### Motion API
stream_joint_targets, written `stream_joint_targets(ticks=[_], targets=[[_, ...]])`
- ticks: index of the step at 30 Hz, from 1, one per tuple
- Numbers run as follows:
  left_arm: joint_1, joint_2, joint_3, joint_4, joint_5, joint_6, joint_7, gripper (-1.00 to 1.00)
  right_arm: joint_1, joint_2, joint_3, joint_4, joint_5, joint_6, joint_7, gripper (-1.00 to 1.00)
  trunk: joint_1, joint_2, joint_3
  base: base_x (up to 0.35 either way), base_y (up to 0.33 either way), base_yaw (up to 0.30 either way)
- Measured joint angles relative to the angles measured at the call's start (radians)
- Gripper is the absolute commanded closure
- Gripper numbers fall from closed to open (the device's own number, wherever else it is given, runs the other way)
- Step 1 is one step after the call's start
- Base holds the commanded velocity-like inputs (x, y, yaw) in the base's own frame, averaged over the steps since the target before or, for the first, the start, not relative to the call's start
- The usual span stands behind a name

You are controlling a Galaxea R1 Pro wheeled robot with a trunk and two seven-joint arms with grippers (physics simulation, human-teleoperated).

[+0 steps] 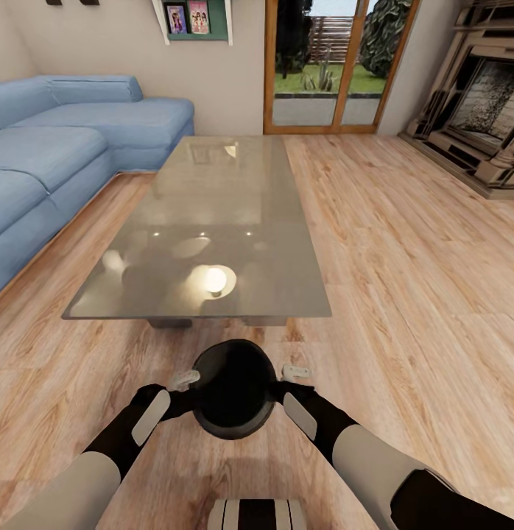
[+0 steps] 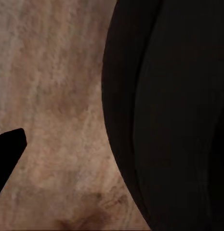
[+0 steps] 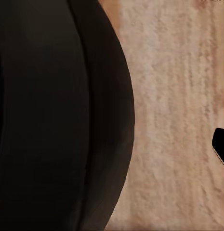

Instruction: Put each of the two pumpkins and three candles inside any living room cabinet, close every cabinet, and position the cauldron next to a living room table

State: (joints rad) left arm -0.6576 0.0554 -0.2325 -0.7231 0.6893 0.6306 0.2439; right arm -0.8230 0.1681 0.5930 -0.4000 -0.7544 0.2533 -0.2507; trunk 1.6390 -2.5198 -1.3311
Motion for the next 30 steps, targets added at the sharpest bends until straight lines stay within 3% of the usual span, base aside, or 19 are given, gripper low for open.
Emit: stream_joint_targets(ticks=[9,30], targets=[[0.0,0.0,0.0,0.0,0.005,-0.001,-0.001,-1.0,0.0,0.0,0.0,0.0,0.0,0.0,0.001,-1.0,0.0,0.0,0.0,0.0,0.0,0.0],[0.0,-0.004,0.005,0.001,0.0,0.005,0.001,-1.0,0.0,0.0,0.0,0.001,0.0,0.007,0.0,-1.0,-0.01,0.005,0.081,0.0,0.0,0.0]])
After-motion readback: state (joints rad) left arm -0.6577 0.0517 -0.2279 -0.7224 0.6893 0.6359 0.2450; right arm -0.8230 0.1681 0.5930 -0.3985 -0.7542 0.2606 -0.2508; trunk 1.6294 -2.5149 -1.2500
